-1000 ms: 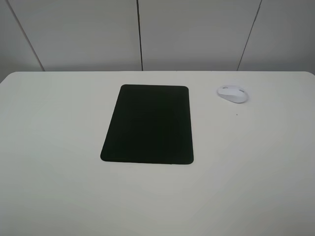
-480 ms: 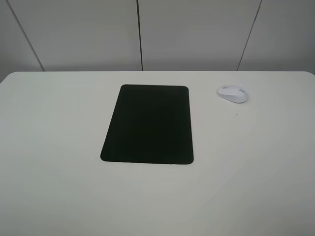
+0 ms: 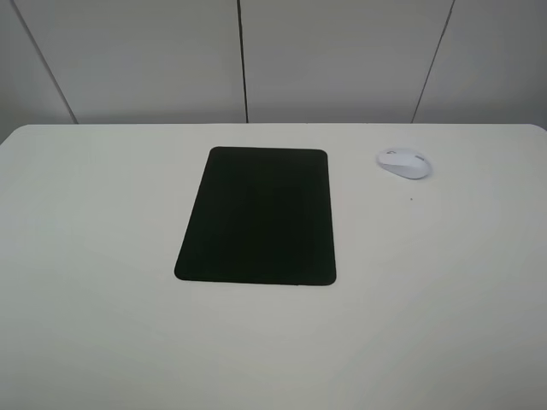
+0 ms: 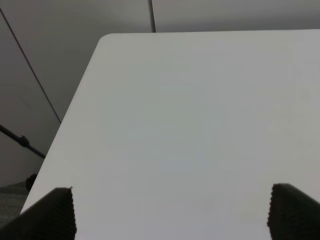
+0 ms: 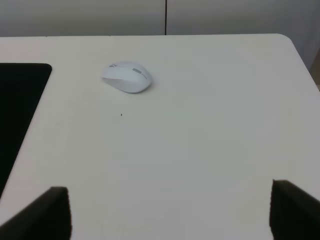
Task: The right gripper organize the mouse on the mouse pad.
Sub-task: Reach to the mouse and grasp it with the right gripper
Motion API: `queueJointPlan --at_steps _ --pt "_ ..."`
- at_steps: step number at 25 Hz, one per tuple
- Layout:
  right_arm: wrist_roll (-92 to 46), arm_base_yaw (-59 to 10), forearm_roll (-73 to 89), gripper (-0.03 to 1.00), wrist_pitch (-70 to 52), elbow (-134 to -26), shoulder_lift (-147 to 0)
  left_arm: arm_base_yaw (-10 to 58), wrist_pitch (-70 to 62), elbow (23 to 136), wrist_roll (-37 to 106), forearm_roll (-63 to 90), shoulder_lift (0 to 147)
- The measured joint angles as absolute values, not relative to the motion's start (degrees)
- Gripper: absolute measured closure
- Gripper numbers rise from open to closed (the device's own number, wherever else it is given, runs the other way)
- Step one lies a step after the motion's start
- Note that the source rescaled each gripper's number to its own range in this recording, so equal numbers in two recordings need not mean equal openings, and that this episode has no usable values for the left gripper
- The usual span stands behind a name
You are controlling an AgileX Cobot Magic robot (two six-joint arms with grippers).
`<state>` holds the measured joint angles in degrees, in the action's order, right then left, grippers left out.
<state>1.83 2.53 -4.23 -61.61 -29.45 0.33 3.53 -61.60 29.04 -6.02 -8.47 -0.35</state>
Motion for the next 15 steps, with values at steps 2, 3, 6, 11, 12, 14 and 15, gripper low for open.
queueJointPlan --at_steps 2,3,6,11,12,14,15 --pt "1.83 2.53 -4.23 -0.03 -61.61 -29.45 0.14 3.53 -61.6 29.04 -6.02 -8.47 -0.35" --pt "1.76 2.53 -4.23 -0.03 -61.47 -29.45 -0.43 3.53 -61.6 29.04 -6.02 -8.47 -0.35" --pt "-1.29 2.53 -3.3 -0.03 -58.4 -31.23 -7.84 3.53 -61.6 29.04 -6.02 -8.47 -0.35" --pt "-9.57 2.53 -0.97 -0.03 -54.13 -34.56 -24.34 3.53 -61.6 29.04 -6.02 -8.47 -0.35" --pt "-11.2 2.53 -0.4 -0.03 -53.12 -35.12 -28.09 3.53 -61.6 29.04 -6.02 -8.47 -0.35" --pt "-13.56 2.26 0.45 -0.03 -50.8 -36.6 -34.82 3.53 -61.6 29.04 -6.02 -8.47 -0.35" --pt "-14.53 1.83 0.63 -0.03 -49.54 -37.4 -38.4 3.53 -61.6 29.04 -6.02 -8.47 -0.35"
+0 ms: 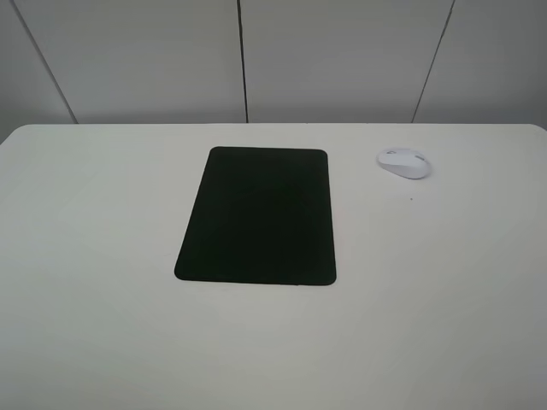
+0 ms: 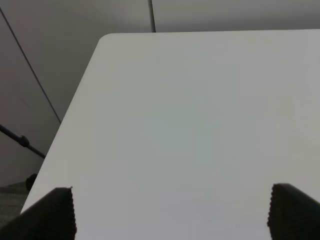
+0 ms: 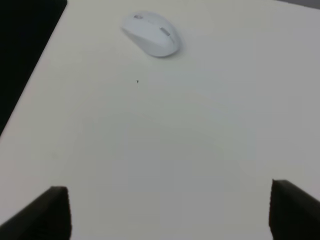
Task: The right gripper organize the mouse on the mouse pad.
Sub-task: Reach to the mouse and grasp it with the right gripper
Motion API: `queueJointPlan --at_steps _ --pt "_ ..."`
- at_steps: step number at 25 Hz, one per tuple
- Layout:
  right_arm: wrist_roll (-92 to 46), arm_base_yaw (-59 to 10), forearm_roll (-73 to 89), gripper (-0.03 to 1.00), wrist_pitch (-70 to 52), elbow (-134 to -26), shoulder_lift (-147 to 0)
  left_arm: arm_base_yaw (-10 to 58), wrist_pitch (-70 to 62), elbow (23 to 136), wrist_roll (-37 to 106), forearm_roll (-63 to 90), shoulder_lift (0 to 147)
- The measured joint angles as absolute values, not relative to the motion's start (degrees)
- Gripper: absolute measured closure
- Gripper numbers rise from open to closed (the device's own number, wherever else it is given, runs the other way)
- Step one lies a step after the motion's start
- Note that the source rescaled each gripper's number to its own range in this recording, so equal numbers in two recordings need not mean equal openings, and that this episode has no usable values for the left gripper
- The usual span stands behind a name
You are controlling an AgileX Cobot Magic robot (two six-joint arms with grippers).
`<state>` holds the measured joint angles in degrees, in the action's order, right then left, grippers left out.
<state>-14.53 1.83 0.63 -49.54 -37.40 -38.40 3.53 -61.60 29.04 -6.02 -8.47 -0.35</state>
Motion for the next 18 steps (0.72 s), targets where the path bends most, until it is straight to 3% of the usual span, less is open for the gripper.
queueJointPlan --at_steps 8,18 --pt "-21.38 -5.36 -0.63 -0.03 -45.18 -48.7 -63.16 3.53 -61.6 29.04 -6.02 -8.47 -0.35" --pt "-36.0 -5.73 0.0 -0.03 -45.31 -63.26 -88.21 3.53 -61.6 29.04 -6.02 -8.47 -0.35"
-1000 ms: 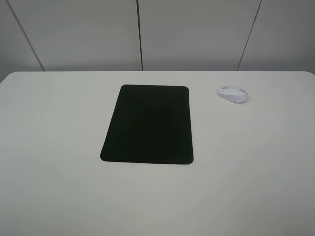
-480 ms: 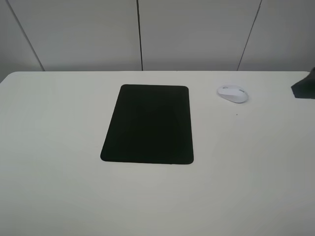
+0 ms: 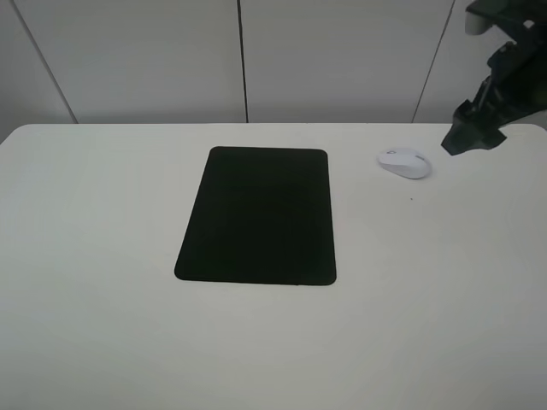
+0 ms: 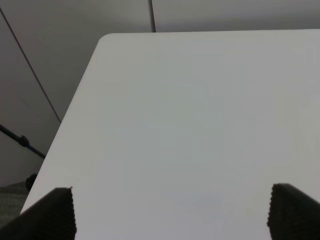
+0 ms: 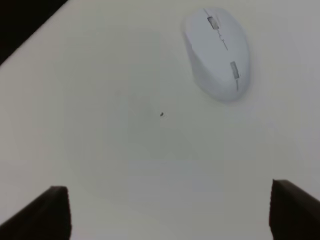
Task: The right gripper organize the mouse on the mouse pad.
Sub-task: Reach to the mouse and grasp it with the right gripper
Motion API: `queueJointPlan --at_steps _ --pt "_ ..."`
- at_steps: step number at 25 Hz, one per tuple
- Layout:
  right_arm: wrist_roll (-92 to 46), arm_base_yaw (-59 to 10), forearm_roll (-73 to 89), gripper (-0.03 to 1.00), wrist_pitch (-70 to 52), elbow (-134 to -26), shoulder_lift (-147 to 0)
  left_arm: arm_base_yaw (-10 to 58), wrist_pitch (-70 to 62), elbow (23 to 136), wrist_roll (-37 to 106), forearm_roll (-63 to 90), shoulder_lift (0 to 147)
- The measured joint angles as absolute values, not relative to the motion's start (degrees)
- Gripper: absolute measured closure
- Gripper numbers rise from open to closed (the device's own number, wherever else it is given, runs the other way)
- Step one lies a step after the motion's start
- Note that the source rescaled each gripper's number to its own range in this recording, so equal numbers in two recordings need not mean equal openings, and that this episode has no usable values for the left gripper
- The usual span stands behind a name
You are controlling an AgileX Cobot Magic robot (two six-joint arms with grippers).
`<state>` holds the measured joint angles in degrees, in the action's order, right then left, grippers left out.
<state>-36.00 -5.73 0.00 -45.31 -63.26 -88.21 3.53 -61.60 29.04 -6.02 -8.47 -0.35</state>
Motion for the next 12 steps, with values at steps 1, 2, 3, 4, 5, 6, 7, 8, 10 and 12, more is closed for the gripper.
queueJointPlan --at_steps 1,2,3,4,5,6,7,8,10,12 --pt "-36.0 -5.73 0.0 -0.03 -45.31 -63.26 -88.21 3.53 -61.6 29.04 -6.02 -8.47 -0.35" --pt "-37.65 -5.73 0.0 -0.03 -45.31 -64.76 -90.44 3.53 -61.6 29.04 -6.02 -8.47 -0.35" --pt "-39.07 -5.73 0.62 -0.03 -45.31 -66.26 -93.1 3.53 -61.6 29.04 -6.02 -8.47 -0.35" --pt "-40.71 -5.73 0.95 -0.03 -45.39 -67.8 -95.69 3.53 -61.6 29.04 -6.02 -8.47 -0.35" --pt "-42.43 -5.73 1.32 -0.03 -45.45 -69.01 -98.17 3.53 -61.6 29.04 -6.02 -8.47 -0.35" --pt "-44.23 -5.73 1.46 -0.03 -45.66 -70.41 -100.13 3.53 -61.6 29.04 -6.02 -8.47 -0.35" --pt "-45.73 -5.73 1.46 -0.03 -45.77 -71.77 -102.35 3.53 -61.6 29.04 -6.02 -8.47 -0.35" --pt "-47.52 -5.73 1.46 -0.03 -46.03 -73.19 -104.47 3.53 -61.6 29.04 -6.02 -8.47 -0.35" --pt "-49.47 -5.67 1.46 -0.03 -46.64 -76.06 -108.14 3.53 -61.6 29.04 -6.02 -8.47 -0.35" --pt "-50.42 -5.67 1.46 -0.03 -47.43 -79.31 -111.63 3.53 -61.6 29.04 -6.02 -8.47 -0.35"
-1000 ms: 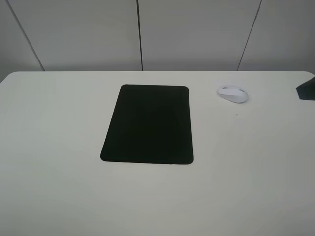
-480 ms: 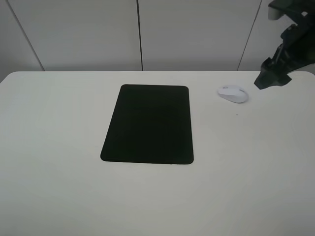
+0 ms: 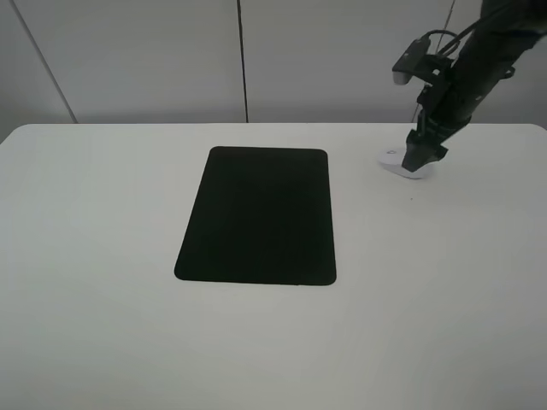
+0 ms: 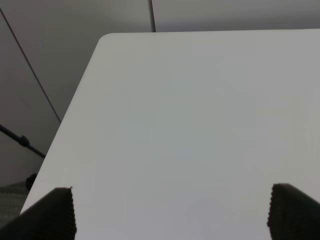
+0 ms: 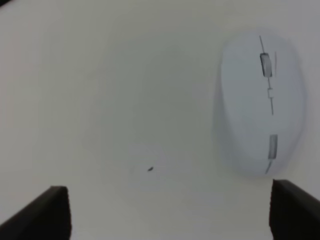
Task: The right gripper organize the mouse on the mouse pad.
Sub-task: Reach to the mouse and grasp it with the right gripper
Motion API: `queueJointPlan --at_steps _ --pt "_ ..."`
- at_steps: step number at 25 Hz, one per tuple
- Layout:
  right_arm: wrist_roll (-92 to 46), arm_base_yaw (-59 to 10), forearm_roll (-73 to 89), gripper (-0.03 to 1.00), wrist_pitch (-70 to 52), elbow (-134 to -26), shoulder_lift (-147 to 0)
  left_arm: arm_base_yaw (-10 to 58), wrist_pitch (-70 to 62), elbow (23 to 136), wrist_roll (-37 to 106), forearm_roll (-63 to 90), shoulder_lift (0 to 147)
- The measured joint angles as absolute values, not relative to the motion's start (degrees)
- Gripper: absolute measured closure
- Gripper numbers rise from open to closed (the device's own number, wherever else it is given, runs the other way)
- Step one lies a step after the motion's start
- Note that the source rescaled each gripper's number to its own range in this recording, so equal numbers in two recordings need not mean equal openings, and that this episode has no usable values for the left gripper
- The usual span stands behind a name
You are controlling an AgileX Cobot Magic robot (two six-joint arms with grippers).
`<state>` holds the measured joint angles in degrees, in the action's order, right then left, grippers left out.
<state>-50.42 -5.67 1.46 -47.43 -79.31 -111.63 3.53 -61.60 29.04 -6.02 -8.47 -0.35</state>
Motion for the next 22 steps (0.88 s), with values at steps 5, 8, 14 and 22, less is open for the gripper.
queueJointPlan --at_steps 5,8,14,22 --pt "-50.69 -5.48 1.46 -0.03 -50.99 -88.78 -118.33 3.53 -61.6 29.04 -6.02 -8.47 -0.35" --pt "-50.73 -4.63 1.56 -0.03 -52.03 -93.03 -121.9 3.53 -61.6 29.04 -6.02 -8.47 -0.35" --pt "-50.73 -2.44 0.56 -0.03 -50.78 -96.34 -126.9 3.53 -61.6 29.04 -6.02 -8.47 -0.35" --pt "-53.66 -2.32 0.0 -0.03 -48.55 -98.02 -130.52 3.53 -61.6 29.04 -6.02 -8.47 -0.35"
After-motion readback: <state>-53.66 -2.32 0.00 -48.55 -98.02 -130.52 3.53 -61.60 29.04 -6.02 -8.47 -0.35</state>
